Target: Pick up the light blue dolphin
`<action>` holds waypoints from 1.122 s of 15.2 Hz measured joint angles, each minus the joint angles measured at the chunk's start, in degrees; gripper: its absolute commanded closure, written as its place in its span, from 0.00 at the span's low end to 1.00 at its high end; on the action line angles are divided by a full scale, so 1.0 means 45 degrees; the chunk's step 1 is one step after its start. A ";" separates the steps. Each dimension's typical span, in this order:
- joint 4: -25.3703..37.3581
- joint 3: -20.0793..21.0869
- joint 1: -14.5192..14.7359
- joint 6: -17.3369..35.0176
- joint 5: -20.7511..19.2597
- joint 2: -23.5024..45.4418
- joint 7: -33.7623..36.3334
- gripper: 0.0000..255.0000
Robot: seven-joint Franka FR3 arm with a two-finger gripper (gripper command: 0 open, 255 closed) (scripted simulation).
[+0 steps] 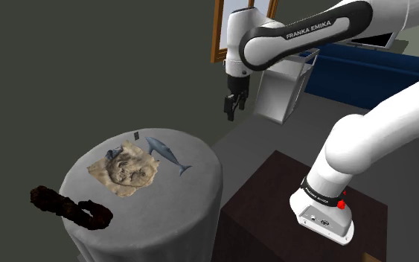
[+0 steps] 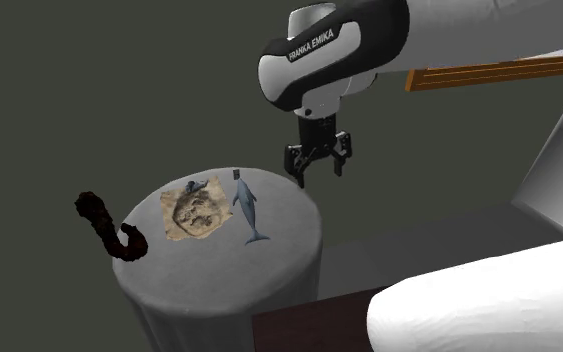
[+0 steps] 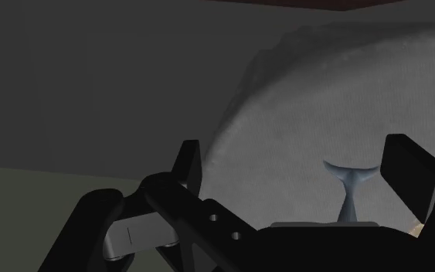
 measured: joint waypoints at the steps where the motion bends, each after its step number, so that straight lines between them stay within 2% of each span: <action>1: 0.0180 0.0153 0.0001 0.0424 -0.0020 0.0525 0.0194 0.00; 10: 0.1386 0.1141 -0.0151 0.3910 -0.0991 0.4635 0.1924 0.00; 17: 0.3599 0.1456 -0.0005 0.5553 -0.2805 0.8254 0.3789 0.00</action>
